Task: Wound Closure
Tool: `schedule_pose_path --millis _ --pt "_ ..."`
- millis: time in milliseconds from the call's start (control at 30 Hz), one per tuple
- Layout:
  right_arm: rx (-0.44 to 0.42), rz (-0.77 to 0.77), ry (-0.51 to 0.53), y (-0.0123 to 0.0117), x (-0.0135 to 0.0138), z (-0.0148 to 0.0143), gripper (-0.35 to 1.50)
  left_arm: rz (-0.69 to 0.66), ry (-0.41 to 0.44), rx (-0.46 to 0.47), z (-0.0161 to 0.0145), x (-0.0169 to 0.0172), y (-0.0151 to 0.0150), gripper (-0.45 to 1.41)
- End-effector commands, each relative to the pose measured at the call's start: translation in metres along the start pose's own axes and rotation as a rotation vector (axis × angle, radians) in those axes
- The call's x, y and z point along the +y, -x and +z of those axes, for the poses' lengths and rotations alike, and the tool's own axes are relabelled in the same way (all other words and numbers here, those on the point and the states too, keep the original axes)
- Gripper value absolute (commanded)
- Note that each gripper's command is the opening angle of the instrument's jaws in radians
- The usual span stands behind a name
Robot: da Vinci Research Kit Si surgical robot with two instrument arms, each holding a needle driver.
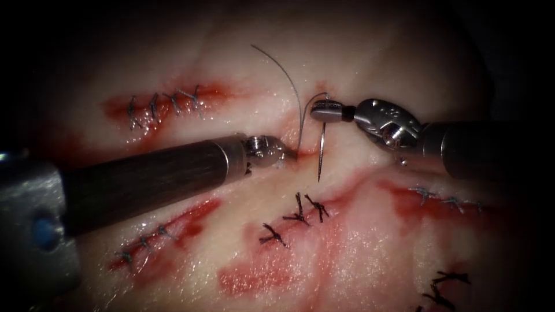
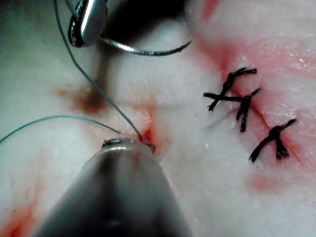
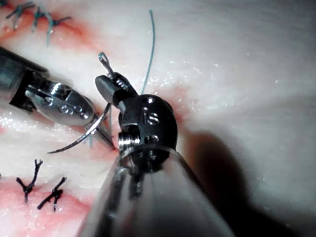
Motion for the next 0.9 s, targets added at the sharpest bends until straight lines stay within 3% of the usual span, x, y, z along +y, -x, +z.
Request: schedule_pose_path --millis 33,167,267,333,600,800,833,900 --pt "0.003 -0.001 -0.002 0.0 0.0001 0.0011 -0.35 0.003 -0.008 -0.002 0.0008 -0.0009 -0.0003 -0.45" --pt "0.004 -0.025 0.001 0.0 0.0001 0.0013 -0.35 0.008 -0.024 -0.014 0.0019 -0.0009 0.0001 -0.45" --pt "0.009 -0.056 0.003 0.0001 0.0003 0.0014 -0.35 0.017 -0.007 -0.078 0.0029 -0.0005 0.0008 -0.45" --pt "0.015 -0.125 0.003 0.0005 0.0003 0.0017 -0.35 0.021 -0.003 -0.124 0.0033 -0.0002 0.0011 -0.45" --pt "0.141 -0.55 -0.001 0.0025 0.0024 0.0046 -0.35 0.028 0.02 -0.14 0.0019 0.0004 0.0014 -0.45" --pt "0.172 -0.635 -0.008 0.0034 0.0028 0.0059 -0.35 0.041 0.025 -0.165 0.0011 0.0007 0.0022 -0.45" --pt "0.175 -0.642 0.004 0.0036 0.0028 0.0061 -0.35 0.032 0.019 -0.172 0.001 0.0007 0.0023 -0.23" --pt "0.186 -0.641 0.013 0.0037 0.0027 0.0062 -0.35 0.032 0.02 -0.172 0.001 0.0007 0.0024 -0.16"
